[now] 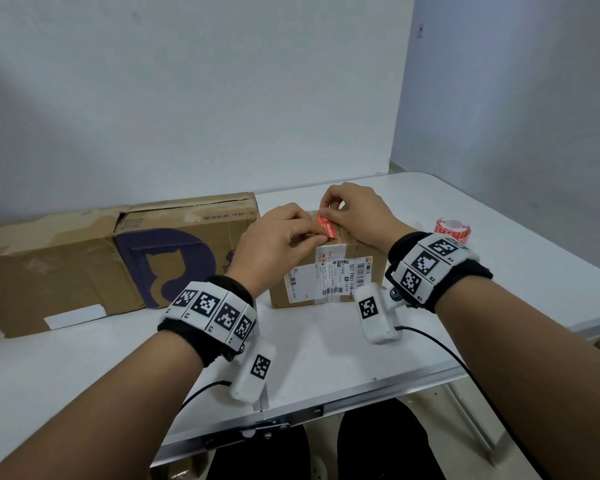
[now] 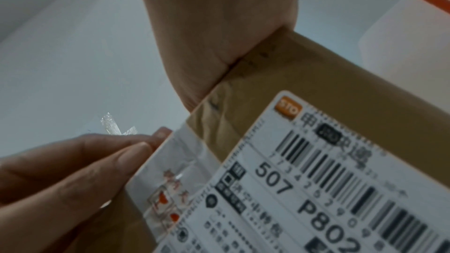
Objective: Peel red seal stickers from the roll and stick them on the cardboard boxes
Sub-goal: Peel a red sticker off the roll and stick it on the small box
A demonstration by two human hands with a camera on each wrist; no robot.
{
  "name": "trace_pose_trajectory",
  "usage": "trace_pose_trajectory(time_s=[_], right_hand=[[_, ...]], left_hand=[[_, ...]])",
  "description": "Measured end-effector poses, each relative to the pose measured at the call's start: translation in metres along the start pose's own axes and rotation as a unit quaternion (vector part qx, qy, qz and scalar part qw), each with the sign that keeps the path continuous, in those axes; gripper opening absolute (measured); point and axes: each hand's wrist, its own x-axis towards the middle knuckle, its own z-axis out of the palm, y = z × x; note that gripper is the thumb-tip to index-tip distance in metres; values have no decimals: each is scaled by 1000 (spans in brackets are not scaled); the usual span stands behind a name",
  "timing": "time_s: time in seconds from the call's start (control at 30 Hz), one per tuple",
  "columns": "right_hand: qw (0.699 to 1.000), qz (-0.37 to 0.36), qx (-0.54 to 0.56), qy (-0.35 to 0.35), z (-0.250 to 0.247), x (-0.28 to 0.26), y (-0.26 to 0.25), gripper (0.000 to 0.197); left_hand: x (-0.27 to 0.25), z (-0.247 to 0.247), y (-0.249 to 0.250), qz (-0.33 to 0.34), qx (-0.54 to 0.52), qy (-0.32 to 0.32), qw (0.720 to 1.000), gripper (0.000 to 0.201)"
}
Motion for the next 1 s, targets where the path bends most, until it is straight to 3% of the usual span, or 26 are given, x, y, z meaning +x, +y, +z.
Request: trace_pose_trajectory(time_s=[0.53,0.77,1.0], right_hand=[[1000,16,-16,-17,2,5,-2,15],[996,52,66,-39,-7,-1,-1,28],[998,50,46,-10,0,2,0,22]], left_hand=[[0,0,-2,-1,3,-4,1000,19],[-1,-1,0,7,11,-3,1000,18],[0,-3,0,14,28,-14,999,18]])
